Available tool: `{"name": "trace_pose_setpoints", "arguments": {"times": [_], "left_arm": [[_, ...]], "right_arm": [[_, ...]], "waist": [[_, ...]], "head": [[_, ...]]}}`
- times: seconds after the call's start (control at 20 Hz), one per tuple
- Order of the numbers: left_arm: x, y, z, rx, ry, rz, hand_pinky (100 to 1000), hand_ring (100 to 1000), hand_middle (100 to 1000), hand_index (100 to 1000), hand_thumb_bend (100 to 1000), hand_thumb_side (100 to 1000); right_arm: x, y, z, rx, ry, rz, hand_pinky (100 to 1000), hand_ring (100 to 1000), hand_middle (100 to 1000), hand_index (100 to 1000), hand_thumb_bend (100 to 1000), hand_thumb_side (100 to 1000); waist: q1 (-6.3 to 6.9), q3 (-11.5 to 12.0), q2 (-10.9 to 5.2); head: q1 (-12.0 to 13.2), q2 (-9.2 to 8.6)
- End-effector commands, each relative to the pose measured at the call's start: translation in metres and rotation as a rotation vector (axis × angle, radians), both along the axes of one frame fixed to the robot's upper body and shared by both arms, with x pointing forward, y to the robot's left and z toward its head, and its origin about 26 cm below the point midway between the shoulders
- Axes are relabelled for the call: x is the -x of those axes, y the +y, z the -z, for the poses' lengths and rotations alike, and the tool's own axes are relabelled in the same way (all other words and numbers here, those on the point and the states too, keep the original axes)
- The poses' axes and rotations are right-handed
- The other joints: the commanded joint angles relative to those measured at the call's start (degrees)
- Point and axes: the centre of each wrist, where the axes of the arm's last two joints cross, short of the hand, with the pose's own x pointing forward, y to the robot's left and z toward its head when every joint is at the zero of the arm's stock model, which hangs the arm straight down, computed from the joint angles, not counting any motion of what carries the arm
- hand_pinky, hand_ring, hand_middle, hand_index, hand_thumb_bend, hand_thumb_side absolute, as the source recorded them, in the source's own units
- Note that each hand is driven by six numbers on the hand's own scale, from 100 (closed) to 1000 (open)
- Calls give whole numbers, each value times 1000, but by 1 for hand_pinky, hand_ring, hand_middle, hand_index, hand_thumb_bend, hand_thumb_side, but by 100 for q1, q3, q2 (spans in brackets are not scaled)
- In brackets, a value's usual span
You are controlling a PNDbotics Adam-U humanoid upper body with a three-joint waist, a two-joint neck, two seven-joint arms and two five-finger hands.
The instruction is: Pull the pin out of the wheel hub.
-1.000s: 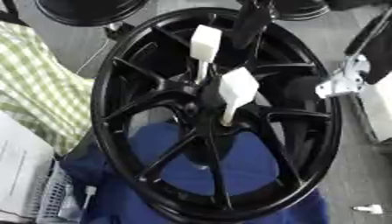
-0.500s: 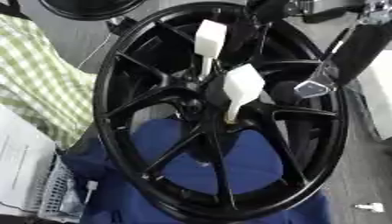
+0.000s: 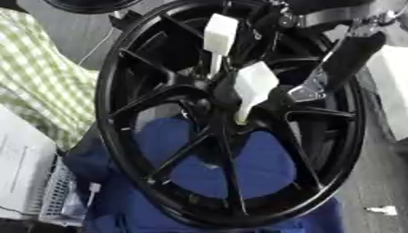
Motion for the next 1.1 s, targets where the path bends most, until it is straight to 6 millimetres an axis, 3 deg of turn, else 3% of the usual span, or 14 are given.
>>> {"name": "trace_pose_setpoints", "arguments": {"times": [0.05,0.7,1.0,1.1], "left_arm": [[2,1,-8,-10,-28,-4,591,638,588,731,419,582],[1,0,-8,-4,-30,3,592,639,588,731,413,587],[1,0,-8,-1,-29,7,593,639,589,731,411,588],[1,0,-7,-1,-28,7,593,640,589,731,410,589]], "right_arm": [[-1,-1,-3,9,-20,20,818,778,751,815,324,543],[-10,-4,8,-4,-12,62,812,773,716,790,323,474],[-12,-4,8,-17,2,63,806,757,636,729,301,418],[-12,-3,8,-36,11,61,806,741,588,687,278,361]], "waist": [[7,16,-78],[28,53,-54],[38,65,-55],[38,61,-62]], "head": [[31,-18],[12,-68],[-4,-86],[-5,-81]]}}
